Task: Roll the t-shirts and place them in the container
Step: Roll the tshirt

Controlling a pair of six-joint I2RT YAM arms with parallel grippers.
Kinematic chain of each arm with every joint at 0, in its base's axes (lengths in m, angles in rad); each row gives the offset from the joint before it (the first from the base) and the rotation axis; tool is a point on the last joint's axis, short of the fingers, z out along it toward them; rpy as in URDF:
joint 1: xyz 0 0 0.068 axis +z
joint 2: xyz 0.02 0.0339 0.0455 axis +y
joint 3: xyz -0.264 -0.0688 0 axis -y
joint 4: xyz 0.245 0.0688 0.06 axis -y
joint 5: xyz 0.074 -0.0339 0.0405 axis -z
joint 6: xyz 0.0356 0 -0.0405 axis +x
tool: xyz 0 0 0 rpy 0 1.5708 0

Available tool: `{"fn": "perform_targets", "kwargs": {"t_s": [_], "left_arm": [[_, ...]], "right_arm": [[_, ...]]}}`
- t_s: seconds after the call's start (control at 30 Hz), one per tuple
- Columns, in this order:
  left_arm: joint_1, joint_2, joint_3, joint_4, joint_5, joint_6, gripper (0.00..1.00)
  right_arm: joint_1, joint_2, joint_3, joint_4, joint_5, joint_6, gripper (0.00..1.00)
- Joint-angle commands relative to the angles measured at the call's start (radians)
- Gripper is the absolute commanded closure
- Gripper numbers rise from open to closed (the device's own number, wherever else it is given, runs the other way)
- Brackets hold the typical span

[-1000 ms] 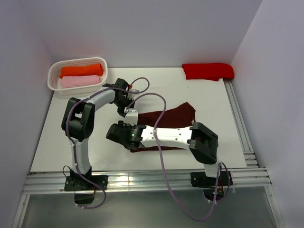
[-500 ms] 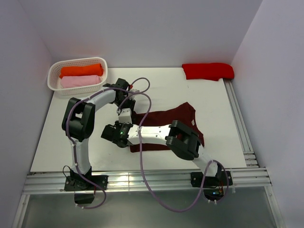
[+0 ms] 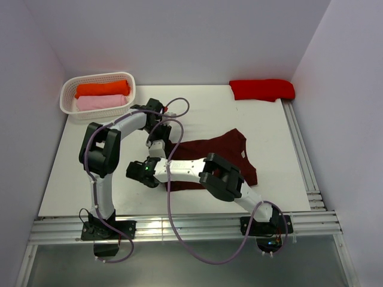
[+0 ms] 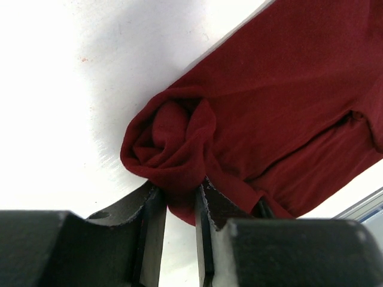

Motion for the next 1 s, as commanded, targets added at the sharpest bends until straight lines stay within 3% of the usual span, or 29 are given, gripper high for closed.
{"fn": "perform_targets", "kwargs": {"t_s": [0.0, 0.13, 0.33, 0.53, 0.6, 0.8, 0.97], "left_arm": [[-0.006, 0.02, 0.044, -0.022, -0.032, 0.026, 0.72], [-0.006, 0.023, 0.061, -0.025, -0.034, 0.026, 0.71], [-0.006, 0.022, 0.096, -0.025, -0.032, 0.023, 0.65], [0.006, 0.019, 0.162, -0.047, 0.006, 0.026, 0.44], [0.023, 0.011, 0.194, -0.055, 0.045, 0.026, 0.38], [0.103, -0.027, 0.249, -0.097, 0.167, 0.069, 0.34], [0.172, -0.101, 0.159, -0.099, 0.241, 0.119, 0.33]], "right_arm": [[0.009, 0.02, 0.013, -0.145, 0.016, 0.097, 0.46], [0.016, -0.001, -0.03, -0.142, -0.014, 0.126, 0.55], [0.02, -0.092, -0.116, 0.023, -0.103, 0.09, 0.7], [-0.003, -0.234, -0.269, 0.232, -0.214, 0.082, 0.72], [-0.027, -0.306, -0.381, 0.385, -0.298, 0.093, 0.72], [-0.119, -0.449, -0.663, 0.787, -0.511, 0.16, 0.72], [-0.188, -0.488, -0.86, 1.181, -0.665, 0.244, 0.73]]}}
